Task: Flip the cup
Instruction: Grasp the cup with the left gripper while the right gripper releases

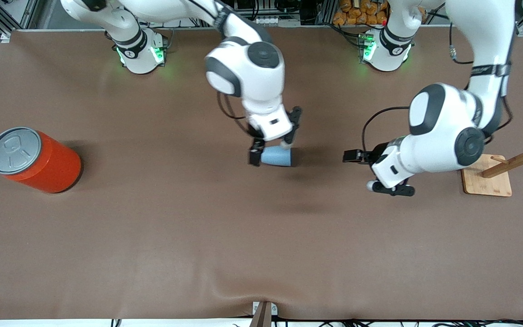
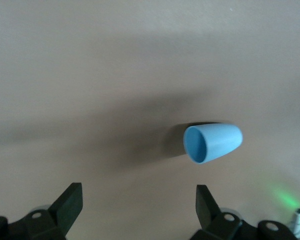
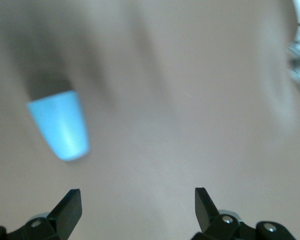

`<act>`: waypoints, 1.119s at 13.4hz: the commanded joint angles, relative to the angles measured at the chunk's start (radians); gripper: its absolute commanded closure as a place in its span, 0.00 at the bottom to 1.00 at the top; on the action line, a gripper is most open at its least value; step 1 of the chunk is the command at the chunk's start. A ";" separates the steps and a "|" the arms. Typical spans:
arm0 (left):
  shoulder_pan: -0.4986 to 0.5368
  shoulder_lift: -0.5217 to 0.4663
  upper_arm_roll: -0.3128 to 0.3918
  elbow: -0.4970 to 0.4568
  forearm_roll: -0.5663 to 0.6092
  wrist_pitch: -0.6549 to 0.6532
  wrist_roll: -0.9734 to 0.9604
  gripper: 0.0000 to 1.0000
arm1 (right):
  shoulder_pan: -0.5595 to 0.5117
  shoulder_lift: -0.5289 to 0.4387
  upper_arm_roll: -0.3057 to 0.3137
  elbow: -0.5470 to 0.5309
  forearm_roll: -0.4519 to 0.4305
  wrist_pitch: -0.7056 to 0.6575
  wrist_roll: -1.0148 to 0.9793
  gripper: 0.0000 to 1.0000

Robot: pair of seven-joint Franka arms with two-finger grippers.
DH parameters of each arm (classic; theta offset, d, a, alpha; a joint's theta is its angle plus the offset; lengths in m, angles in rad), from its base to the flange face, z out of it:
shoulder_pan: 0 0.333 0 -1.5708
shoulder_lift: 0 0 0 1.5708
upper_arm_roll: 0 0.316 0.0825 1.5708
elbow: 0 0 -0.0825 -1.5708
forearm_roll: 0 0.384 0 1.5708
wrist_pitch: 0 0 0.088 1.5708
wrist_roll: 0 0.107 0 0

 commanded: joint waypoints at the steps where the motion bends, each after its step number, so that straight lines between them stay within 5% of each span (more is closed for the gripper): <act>1: -0.015 0.039 -0.043 -0.046 -0.116 0.072 0.011 0.00 | -0.164 -0.067 0.016 0.003 0.067 -0.082 0.005 0.00; 5: -0.019 0.051 -0.099 -0.162 -0.421 0.224 0.058 0.00 | -0.406 -0.127 0.041 0.115 0.114 -0.259 -0.011 0.00; 8: -0.039 0.079 -0.106 -0.198 -0.521 0.232 0.164 0.00 | -0.514 -0.154 0.052 0.171 0.167 -0.383 -0.045 0.00; 11: -0.042 0.117 -0.106 -0.233 -0.663 0.240 0.331 0.04 | -0.576 -0.196 -0.007 0.227 0.224 -0.438 -0.028 0.00; 13: -0.045 0.140 -0.106 -0.241 -0.736 0.241 0.394 0.10 | -0.546 -0.260 -0.129 0.215 0.350 -0.474 0.160 0.00; 15: -0.051 0.166 -0.109 -0.241 -0.795 0.241 0.452 0.18 | -0.471 -0.320 -0.212 0.168 0.361 -0.530 0.427 0.00</act>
